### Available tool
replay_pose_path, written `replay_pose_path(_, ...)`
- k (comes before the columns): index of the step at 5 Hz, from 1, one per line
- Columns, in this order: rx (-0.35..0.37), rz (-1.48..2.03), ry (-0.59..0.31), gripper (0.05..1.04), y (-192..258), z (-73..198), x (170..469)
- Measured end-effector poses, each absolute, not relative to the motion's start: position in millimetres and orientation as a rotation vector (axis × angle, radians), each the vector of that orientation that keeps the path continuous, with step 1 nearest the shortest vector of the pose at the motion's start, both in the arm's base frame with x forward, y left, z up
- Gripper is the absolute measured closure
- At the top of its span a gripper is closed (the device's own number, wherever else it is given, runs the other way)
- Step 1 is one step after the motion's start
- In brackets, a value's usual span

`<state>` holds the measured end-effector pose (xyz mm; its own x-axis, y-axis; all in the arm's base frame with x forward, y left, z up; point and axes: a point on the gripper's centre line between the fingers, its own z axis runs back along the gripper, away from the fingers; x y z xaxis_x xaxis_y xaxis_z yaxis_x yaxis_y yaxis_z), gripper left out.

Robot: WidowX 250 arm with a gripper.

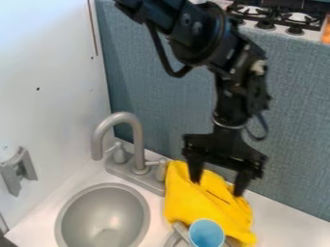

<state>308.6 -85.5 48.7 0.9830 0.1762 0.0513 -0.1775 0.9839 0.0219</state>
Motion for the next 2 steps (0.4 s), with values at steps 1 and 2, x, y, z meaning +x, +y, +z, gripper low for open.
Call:
replay_pose_path(1, 0.025, 0.094, -0.003, 0.083, -112, 45, 286)
replay_pose_path(2, 0.000, 0.046, 0.007, 0.083, -125, 42, 279)
